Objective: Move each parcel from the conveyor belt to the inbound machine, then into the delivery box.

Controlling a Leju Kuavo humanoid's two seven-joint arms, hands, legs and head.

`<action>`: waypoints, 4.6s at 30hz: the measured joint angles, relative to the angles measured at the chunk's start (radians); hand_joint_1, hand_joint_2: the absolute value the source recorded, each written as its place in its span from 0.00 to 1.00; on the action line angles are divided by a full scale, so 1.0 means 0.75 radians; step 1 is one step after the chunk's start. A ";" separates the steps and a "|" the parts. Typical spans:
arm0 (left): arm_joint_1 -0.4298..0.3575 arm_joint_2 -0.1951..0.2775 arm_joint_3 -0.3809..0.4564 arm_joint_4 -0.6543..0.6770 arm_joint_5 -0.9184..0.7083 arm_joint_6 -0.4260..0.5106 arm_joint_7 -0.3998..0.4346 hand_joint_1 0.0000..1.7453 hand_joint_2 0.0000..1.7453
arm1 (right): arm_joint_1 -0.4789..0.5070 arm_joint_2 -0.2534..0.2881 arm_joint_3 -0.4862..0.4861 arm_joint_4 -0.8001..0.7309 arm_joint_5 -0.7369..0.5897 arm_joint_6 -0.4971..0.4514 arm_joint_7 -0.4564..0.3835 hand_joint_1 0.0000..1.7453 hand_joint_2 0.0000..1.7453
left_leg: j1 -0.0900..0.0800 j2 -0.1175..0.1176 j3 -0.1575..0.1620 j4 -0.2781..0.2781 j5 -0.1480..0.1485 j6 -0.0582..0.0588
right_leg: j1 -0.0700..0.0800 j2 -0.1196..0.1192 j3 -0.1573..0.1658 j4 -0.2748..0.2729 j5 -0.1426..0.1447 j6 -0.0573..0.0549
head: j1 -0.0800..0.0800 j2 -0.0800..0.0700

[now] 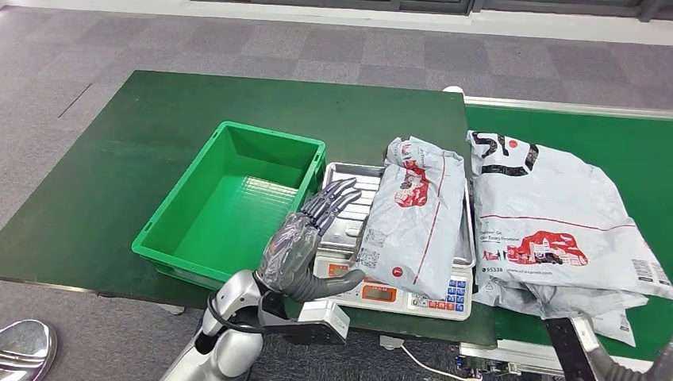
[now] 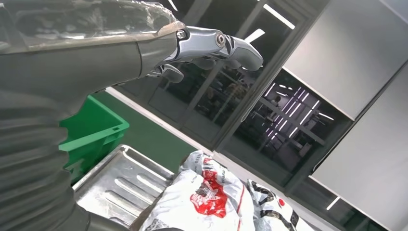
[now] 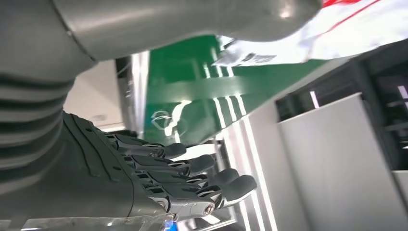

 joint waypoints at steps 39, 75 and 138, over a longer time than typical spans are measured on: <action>0.062 0.034 0.031 -0.006 0.023 0.054 -0.001 0.00 1.00 | -0.039 -0.143 0.227 0.081 -0.481 -0.332 -0.146 0.00 0.00 | 0.000 0.000 0.001 0.000 -0.001 0.000 | 0.000 0.000 0.001 0.000 -0.001 -0.001 | 0.000 0.000; 0.120 0.045 0.053 -0.028 0.025 0.066 -0.013 0.00 1.00 | -0.048 -0.145 0.164 0.110 -0.551 0.256 -0.255 0.00 0.00 | 0.000 0.000 0.001 0.000 -0.002 0.000 | 0.000 -0.002 0.002 0.000 -0.002 -0.001 | 0.000 0.000; 0.144 0.022 0.069 -0.034 0.008 0.042 -0.036 0.00 1.00 | -0.060 -0.192 0.272 0.053 -0.614 -0.403 -0.267 0.00 0.00 | 0.000 0.000 0.002 0.000 -0.002 0.001 | 0.000 -0.001 0.002 0.000 -0.003 -0.002 | 0.000 0.000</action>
